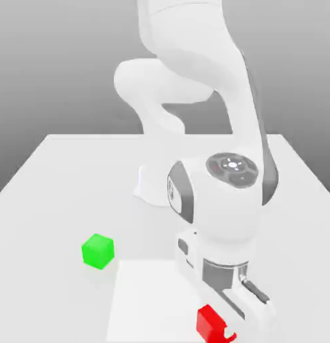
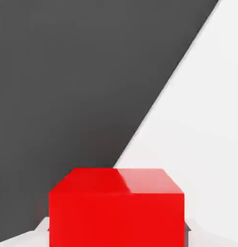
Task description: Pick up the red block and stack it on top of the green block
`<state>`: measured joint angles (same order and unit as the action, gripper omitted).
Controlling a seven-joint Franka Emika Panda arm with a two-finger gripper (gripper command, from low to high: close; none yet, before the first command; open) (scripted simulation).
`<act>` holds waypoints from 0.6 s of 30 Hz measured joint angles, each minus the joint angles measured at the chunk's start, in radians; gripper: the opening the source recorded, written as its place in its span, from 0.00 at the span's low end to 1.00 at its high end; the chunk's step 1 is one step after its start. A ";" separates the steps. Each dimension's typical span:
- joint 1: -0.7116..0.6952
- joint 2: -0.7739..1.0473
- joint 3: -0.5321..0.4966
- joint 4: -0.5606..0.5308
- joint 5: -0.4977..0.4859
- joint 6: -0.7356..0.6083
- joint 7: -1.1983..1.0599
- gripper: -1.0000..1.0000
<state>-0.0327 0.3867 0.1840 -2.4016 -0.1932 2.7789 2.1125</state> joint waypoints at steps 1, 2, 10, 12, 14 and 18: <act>-0.008 -0.030 0.011 -0.005 0.015 -0.024 -0.011 0.00; -0.016 -0.063 0.023 -0.011 0.032 -0.051 -0.024 0.00; -0.188 -0.326 -0.049 -0.209 0.074 -0.112 -0.299 0.00; -0.239 -0.390 -0.081 -0.273 0.082 -0.111 -0.388 0.00; -0.279 -0.455 -0.113 -0.337 0.093 -0.110 -0.480 0.00; -0.317 -0.583 -0.208 -0.465 0.110 -0.108 -0.660 0.00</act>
<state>-0.3500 -0.1962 -0.0235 -2.8669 -0.0832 2.6712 1.4522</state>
